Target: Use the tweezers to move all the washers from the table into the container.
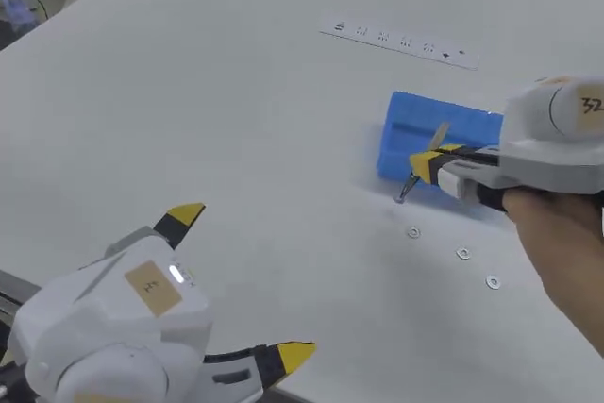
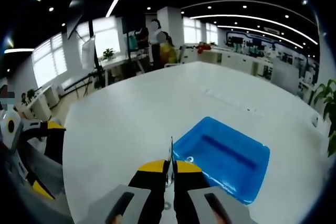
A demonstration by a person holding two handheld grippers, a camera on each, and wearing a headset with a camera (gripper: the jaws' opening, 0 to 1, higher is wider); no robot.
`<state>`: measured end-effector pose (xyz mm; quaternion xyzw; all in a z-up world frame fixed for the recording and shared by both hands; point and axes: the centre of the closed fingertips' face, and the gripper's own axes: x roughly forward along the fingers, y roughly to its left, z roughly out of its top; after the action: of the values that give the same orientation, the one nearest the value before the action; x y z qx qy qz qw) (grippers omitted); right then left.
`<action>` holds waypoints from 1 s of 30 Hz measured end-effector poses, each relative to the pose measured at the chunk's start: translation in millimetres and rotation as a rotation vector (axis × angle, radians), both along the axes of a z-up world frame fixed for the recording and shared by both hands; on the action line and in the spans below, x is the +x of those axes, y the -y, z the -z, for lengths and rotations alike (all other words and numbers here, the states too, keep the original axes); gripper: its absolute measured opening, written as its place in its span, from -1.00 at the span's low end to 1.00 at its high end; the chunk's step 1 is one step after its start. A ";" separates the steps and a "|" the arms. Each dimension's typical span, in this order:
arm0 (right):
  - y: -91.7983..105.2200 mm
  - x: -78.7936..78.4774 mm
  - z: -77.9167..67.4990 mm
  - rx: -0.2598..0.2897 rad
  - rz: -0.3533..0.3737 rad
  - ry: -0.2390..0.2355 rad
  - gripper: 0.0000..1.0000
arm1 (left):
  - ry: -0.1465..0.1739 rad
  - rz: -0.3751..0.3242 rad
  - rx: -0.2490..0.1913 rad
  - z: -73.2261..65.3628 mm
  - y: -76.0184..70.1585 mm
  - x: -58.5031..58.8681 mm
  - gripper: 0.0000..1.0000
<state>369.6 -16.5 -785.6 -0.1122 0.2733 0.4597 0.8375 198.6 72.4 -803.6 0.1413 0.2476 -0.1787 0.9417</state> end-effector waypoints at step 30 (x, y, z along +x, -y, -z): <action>-8.6 40.1 -46.7 0.045 0.004 0.106 -1.00 | -0.007 -0.002 -0.005 1.9 -1.8 -0.6 0.95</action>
<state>409.7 -7.9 -738.9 -0.1169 0.2182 0.4572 0.8542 198.0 74.2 -805.5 0.1382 0.2505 -0.1786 0.9414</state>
